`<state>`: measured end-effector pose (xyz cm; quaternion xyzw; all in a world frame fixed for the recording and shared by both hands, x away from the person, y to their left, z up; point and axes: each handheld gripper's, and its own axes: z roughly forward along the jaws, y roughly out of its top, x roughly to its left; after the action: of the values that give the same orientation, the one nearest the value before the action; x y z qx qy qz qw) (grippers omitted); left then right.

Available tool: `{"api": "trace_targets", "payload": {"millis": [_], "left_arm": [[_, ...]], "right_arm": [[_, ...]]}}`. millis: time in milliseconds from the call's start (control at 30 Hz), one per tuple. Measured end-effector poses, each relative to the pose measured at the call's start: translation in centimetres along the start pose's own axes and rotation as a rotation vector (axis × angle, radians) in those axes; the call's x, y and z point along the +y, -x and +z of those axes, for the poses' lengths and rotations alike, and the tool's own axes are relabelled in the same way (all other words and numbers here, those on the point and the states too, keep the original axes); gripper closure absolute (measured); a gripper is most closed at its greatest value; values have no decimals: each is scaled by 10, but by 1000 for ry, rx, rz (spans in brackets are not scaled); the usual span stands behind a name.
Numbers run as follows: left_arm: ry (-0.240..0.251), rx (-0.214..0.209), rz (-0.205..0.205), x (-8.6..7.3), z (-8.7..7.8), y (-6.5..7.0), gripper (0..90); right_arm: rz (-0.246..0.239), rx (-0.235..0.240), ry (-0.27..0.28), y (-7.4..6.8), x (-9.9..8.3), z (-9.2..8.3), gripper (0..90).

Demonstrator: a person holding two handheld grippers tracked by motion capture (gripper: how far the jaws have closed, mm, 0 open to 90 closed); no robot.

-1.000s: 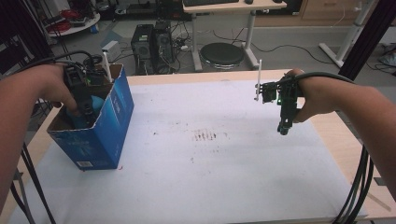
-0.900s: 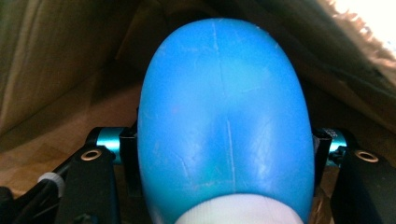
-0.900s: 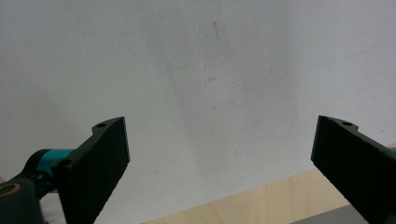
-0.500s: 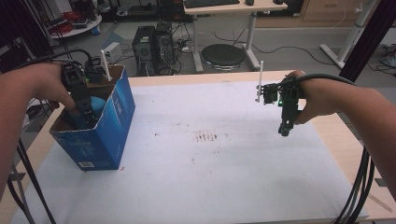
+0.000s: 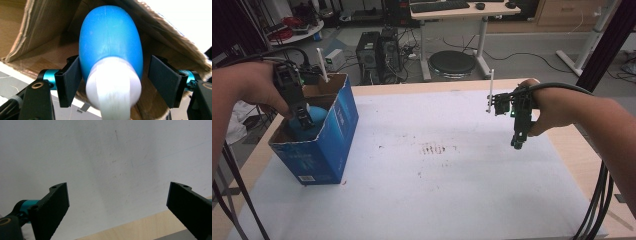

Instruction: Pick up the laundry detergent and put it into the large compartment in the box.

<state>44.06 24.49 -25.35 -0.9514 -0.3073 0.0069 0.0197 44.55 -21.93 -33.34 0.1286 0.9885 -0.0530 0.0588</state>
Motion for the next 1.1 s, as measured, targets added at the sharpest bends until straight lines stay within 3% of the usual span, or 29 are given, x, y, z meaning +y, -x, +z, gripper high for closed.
{"api": "trace_targets", "payload": {"millis": [233,767,933,1100], "left_arm": [[17,19,-4,-2,-21,5,236],[44,50,125,14,-67,36,188],[44,41,166,22,-70,45,147],[33,17,244,36,-65,59,126]], "right_arm": [[1,2,11,-1,0,-3,34],[-11,-2,8,-2,2,-8,34],[-10,-2,9,-3,1,-9,34],[-10,-3,8,-3,-1,-9,34]]}}
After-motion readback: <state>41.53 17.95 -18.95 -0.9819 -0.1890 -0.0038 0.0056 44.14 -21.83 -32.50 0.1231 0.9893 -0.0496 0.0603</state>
